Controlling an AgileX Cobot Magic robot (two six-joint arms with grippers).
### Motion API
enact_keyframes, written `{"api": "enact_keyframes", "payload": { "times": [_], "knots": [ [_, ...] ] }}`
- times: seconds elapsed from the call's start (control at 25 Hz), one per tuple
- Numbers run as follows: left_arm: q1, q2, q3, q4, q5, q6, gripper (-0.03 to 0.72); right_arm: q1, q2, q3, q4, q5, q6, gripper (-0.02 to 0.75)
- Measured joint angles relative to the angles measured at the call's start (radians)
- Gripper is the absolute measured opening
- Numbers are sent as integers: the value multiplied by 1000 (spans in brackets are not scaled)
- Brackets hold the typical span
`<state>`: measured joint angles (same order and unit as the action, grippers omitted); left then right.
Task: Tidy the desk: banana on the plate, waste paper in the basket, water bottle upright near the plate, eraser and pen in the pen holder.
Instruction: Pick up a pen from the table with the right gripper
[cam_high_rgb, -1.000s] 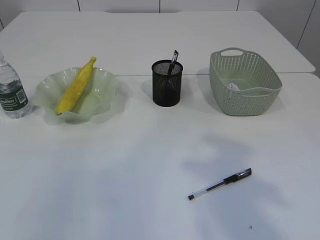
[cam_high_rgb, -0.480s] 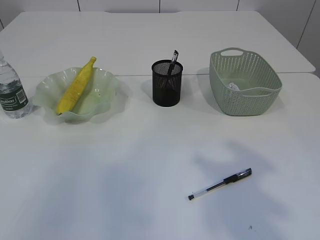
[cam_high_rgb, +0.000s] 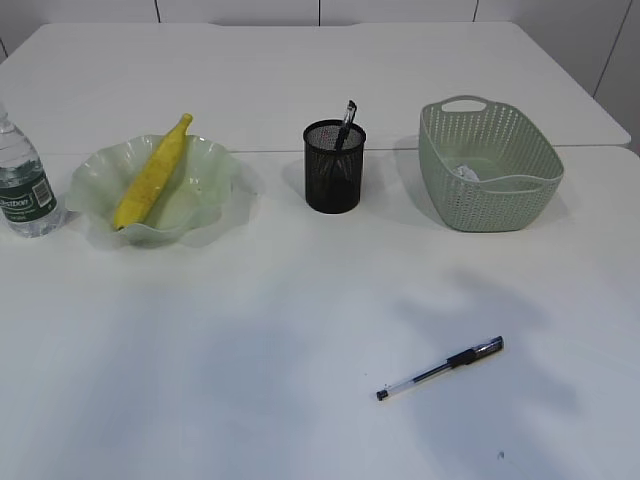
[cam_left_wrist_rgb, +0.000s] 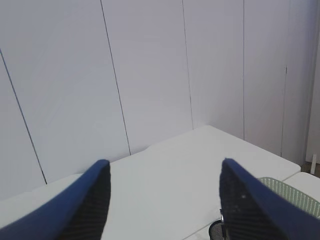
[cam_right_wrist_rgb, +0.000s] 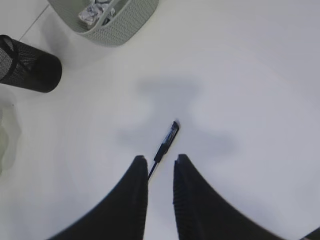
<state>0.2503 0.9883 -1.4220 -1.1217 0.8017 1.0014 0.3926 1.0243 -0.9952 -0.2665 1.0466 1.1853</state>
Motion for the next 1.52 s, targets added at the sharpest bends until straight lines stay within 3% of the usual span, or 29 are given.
{"api": "enact_keyframes", "payload": {
  "times": [0.24,0.4,0.56,0.84,1.04,1.24,1.52],
  "knots": [
    [0,16,0,6,-39,0,479,0,95,0,-195,-63,10,140],
    [0,16,0,-5,-88,0,479,0,193,0,-241,-126,53,139],
    [0,16,0,-22,-97,0,479,0,263,0,-185,-138,60,139],
    [-16,16,0,-24,-105,0,477,0,285,0,21,-133,103,140],
    [-109,10,0,7,-105,0,476,0,285,0,48,-97,290,139],
    [-206,10,0,95,-105,0,475,0,294,0,50,-33,323,140],
    [-244,10,0,195,-104,0,468,2,392,0,53,-26,324,139]
  ]
}}
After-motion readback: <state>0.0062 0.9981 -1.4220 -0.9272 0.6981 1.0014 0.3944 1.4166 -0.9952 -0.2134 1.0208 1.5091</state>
